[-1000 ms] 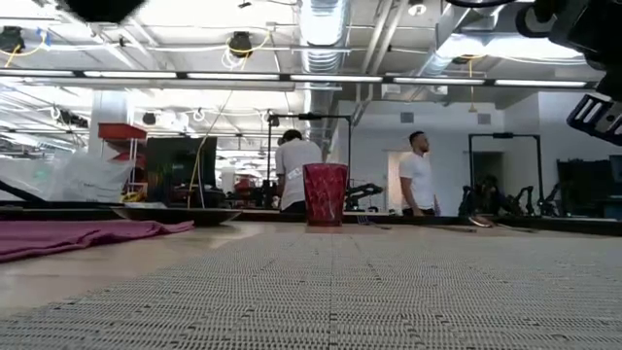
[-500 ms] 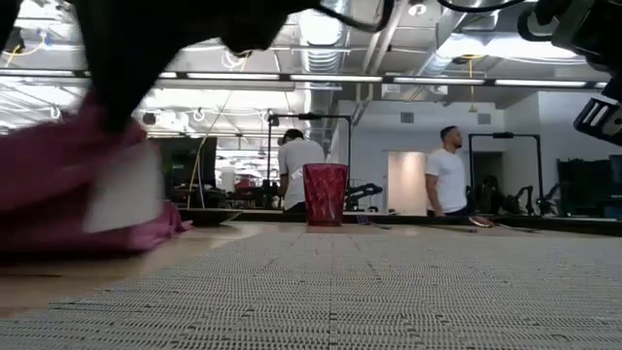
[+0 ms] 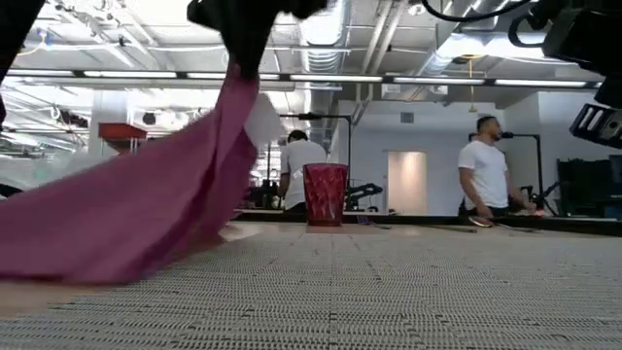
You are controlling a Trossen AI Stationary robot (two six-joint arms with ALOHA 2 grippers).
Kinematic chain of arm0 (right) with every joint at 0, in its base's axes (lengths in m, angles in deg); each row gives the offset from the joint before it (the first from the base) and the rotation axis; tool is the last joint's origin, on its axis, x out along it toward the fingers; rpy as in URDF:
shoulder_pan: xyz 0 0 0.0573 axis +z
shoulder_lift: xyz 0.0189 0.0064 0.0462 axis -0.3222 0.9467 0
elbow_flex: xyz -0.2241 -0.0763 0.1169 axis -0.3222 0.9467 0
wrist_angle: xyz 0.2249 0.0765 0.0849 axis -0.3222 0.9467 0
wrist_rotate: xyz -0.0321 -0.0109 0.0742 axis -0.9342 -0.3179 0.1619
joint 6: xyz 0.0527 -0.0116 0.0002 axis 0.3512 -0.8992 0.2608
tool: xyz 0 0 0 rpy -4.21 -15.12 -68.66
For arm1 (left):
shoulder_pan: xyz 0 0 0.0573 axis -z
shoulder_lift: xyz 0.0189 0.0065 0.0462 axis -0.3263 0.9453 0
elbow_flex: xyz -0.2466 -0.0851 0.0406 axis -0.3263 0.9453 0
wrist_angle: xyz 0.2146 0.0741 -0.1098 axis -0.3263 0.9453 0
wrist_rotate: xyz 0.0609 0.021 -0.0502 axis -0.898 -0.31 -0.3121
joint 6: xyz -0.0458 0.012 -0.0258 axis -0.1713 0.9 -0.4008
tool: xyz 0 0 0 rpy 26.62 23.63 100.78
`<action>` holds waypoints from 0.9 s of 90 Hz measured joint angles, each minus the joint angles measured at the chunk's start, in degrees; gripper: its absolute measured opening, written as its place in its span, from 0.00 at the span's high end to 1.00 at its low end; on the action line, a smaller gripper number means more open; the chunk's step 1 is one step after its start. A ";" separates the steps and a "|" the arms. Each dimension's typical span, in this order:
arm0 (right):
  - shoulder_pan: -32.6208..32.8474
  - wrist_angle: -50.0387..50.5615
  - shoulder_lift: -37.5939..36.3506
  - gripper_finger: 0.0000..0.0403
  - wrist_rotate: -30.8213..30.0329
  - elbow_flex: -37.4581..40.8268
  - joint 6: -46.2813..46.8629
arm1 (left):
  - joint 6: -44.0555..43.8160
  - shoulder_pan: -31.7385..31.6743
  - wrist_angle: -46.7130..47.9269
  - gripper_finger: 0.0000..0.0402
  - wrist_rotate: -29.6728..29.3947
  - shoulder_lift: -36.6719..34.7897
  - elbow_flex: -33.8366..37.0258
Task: Set table place
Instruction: Fold the purple napkin
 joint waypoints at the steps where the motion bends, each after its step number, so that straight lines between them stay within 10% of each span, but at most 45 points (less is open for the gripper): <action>1: 0.00 0.00 0.00 0.58 -0.01 0.00 0.13 | 0.71 -0.07 0.01 1.00 -0.18 -0.47 0.00; 21: 0.02 -0.01 0.00 0.58 -0.18 0.00 1.34 | 16.89 -1.15 -0.16 1.00 -3.09 -11.35 4.95; 56: 0.02 -0.05 0.11 0.58 -3.72 0.00 5.84 | 24.49 -8.66 -1.92 1.00 -3.18 -30.04 43.62; 81: 0.02 -0.38 0.12 0.58 -6.88 0.00 6.35 | 35.02 -14.46 -3.37 1.00 -5.89 -29.85 36.69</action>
